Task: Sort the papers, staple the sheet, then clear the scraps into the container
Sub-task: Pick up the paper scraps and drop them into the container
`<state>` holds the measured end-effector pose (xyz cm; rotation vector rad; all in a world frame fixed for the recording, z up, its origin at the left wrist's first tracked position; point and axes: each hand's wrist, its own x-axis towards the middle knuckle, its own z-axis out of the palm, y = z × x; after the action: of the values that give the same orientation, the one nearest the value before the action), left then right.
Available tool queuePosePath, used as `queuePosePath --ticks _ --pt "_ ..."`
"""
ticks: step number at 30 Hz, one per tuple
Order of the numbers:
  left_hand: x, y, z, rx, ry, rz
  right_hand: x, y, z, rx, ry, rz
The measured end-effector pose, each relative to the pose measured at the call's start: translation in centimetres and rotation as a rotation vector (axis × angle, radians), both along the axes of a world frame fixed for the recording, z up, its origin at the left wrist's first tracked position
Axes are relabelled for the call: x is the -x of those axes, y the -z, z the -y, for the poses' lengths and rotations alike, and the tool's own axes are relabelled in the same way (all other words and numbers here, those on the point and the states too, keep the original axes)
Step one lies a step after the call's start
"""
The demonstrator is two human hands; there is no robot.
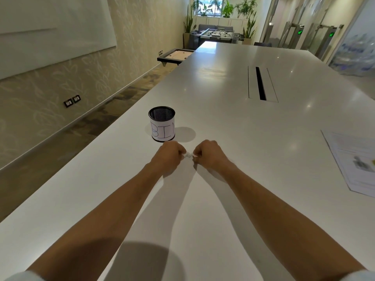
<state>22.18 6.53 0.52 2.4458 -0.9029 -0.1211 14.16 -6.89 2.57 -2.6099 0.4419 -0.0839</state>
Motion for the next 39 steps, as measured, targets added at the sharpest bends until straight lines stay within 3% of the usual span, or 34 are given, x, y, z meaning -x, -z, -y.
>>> queuePosePath --ticks 5,13,25,32,35,39 --pt "-0.5 -1.0 0.8 -0.121 0.086 0.017 -1.0 0.0 -0.5 0.015 -0.041 0.002" --pt "-1.0 -0.9 1.4 -0.140 0.080 0.036 -1.7 0.4 -0.6 0.020 -0.026 0.034" --pt "0.1 -0.6 1.5 -0.264 0.078 0.155 -0.8 -0.2 -2.0 0.214 -0.041 0.020" --pt "1.0 -0.4 1.0 -0.212 0.114 0.162 -0.4 0.3 -2.5 0.271 -0.067 0.038" --pt "0.9 -0.4 0.8 -0.185 0.111 0.120 -0.6 1.1 -2.1 0.191 -0.072 0.093" --pt "-0.2 -0.9 0.6 -0.089 0.036 -0.048 -1.2 1.7 -1.1 -0.152 0.011 0.171"
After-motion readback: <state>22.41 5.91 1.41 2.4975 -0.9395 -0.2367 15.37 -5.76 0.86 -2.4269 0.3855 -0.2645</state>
